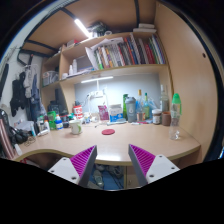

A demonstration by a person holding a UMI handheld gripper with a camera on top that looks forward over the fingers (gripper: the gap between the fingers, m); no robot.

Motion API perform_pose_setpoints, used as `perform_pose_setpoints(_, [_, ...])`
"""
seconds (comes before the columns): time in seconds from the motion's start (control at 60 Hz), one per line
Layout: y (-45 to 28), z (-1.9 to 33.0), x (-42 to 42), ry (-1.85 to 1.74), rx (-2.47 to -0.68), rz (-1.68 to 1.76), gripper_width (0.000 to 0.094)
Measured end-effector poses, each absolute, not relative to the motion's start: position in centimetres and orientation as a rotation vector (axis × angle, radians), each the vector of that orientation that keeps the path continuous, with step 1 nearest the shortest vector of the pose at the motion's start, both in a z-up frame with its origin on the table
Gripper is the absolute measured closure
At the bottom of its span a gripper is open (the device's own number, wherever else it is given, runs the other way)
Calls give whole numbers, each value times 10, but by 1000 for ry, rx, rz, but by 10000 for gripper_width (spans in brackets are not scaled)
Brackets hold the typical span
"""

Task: Pour water

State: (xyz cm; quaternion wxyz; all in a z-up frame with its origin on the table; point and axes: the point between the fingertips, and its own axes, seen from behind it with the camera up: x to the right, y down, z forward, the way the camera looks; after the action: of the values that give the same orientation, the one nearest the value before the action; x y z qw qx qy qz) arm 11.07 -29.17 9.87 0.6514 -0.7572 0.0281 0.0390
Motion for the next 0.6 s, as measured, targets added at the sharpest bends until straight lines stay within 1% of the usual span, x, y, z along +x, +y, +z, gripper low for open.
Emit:
perform_pose_setpoints(0.017, [-291,105,107,74,-1731,92,230])
perform_pose_setpoints(0.2, [-291,92,111,78,-1744,92,229])
perform_pose_setpoints(0.4, [-284,92,131,79,-1725,78,239])
perform_pose_setpoints(0.5, [-274,83,164,76,-1728,31,243])
perform_pose_setpoints(0.6, [-259,86,224,107,-1706,-68,240])
